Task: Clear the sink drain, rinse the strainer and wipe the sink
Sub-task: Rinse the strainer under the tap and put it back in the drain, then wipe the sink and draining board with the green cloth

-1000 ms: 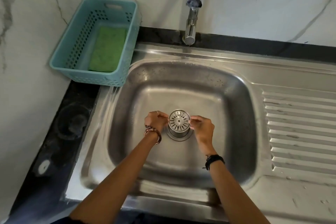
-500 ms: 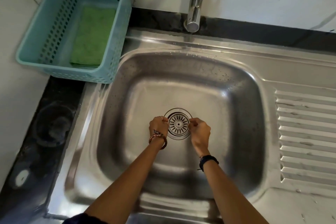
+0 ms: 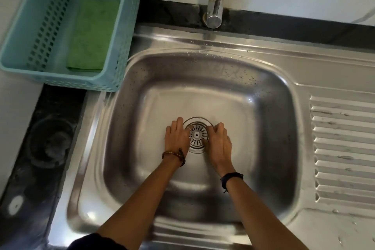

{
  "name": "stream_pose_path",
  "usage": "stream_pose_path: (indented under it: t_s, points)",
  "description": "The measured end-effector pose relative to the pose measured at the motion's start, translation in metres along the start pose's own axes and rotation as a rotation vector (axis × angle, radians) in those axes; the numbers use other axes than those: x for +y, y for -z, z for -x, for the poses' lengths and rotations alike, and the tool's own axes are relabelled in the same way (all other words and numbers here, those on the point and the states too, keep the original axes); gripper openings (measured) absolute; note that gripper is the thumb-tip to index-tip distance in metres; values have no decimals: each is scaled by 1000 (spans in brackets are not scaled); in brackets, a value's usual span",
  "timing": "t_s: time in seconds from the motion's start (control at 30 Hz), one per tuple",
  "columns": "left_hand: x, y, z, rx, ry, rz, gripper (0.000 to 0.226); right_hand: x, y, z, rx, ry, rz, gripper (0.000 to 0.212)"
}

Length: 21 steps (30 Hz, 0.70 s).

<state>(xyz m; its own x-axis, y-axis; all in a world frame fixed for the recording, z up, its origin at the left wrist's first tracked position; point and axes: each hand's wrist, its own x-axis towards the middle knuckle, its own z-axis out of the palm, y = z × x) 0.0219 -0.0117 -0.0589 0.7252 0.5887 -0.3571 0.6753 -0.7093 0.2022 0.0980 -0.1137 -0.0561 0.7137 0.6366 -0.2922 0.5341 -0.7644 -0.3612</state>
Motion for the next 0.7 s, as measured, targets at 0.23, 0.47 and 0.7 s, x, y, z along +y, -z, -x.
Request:
stream_pose_path:
  t_s: [0.23,0.47,0.7]
  points:
    - [-7,-4,-2,-32,-6,-83,29,6,-4,-3,4,55,188,29]
    - [-12,15,5,41,82,50,31,2,17,-2,8,-65,-256,29]
    - [-11,89,43,301,166,572,12,-13,86,4,260,-48,-656,19]
